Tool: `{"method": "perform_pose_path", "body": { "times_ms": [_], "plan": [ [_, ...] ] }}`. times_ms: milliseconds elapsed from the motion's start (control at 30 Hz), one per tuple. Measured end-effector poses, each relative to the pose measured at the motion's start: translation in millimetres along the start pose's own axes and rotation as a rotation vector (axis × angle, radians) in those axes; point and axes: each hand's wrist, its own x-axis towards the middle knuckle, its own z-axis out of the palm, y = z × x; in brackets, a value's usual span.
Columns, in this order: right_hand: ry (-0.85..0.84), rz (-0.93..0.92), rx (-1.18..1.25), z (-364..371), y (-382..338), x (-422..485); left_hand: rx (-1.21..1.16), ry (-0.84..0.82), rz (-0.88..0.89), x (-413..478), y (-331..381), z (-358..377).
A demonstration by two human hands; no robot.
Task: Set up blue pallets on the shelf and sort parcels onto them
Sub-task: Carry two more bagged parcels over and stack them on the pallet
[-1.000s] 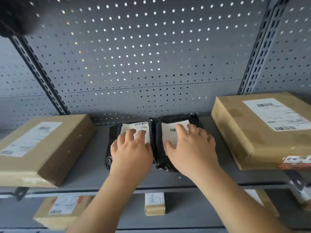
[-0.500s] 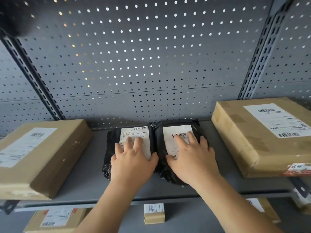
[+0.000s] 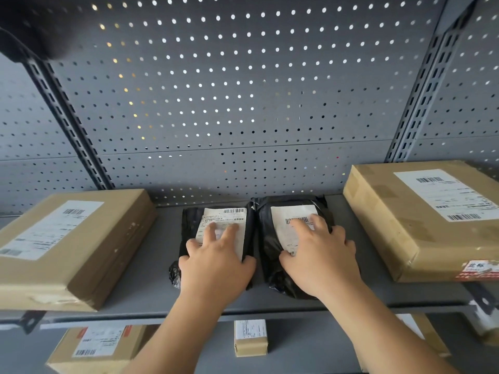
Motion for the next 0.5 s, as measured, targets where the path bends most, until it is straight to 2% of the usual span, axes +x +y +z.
{"method": "perform_pose_path", "body": {
  "times_ms": [200,500],
  "plan": [
    [0.092,-0.073,-0.019,-9.6,10.9,-15.4,-0.056,0.097,-0.054,-30.4,3.8,-9.2],
    [0.161,-0.285,0.109,-39.8,7.6,-39.9,-0.086,0.297,-0.176,-96.4,0.8,-41.2]
  ]
}}
